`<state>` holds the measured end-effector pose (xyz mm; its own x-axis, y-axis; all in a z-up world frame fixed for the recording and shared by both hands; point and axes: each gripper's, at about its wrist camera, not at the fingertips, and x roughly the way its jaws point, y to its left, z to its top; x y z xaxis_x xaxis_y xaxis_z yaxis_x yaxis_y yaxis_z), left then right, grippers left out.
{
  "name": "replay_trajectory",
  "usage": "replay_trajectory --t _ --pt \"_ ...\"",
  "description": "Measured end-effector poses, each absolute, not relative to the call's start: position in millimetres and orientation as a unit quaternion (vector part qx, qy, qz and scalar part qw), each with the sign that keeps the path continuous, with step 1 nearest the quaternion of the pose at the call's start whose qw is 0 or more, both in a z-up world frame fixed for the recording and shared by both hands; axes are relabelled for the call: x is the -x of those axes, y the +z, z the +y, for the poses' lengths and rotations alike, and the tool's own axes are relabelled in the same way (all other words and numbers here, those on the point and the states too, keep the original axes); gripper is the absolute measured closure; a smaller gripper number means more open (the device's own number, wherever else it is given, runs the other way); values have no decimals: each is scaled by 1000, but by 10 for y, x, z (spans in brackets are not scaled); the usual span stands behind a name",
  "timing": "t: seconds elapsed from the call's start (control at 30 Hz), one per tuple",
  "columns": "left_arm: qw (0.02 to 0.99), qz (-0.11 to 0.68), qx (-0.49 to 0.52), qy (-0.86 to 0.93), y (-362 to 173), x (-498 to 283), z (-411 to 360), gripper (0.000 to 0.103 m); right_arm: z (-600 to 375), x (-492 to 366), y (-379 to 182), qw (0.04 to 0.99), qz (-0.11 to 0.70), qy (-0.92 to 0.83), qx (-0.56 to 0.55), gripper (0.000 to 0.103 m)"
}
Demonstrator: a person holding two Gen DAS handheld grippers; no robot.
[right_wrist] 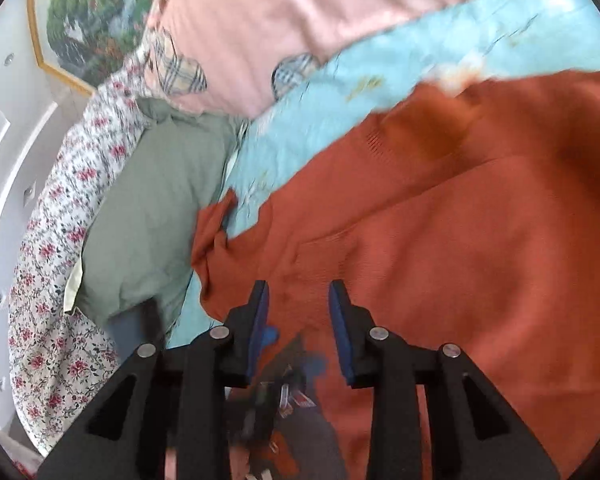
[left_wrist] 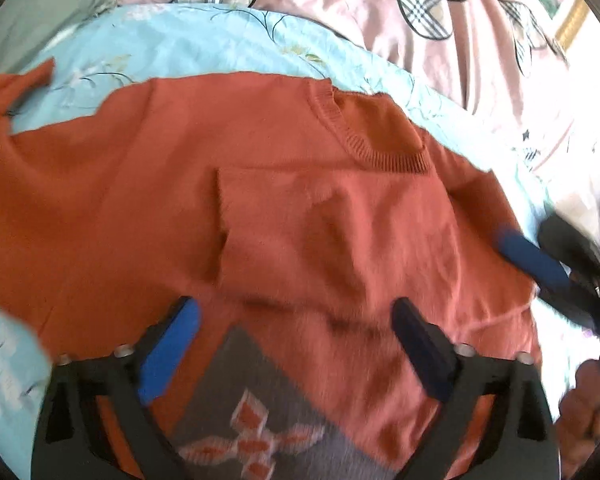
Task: Fold small clothes
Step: 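Grasp the other sleeve cuff with the left gripper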
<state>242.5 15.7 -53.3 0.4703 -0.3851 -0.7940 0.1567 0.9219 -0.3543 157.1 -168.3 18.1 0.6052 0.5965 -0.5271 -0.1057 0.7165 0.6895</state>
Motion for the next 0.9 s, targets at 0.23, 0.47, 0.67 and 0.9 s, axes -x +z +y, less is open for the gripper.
replay_trajectory --t 0.23,0.47,0.67,0.9 --pt "869 454 123 -153 -433 -2549 176 95 -2447 -946 327 869 350 111 -331 62" --pt "895 416 114 -116 -198 -2404 576 95 -3278 -879 383 892 350 -6 -286 61" --pt "896 413 130 -98 -205 -2467 644 95 -3557 -1434 87 878 404 -20 -256 60" --pt "899 408 130 -90 -269 -2382 701 95 -3542 -1862 -334 858 458 -10 -231 58"
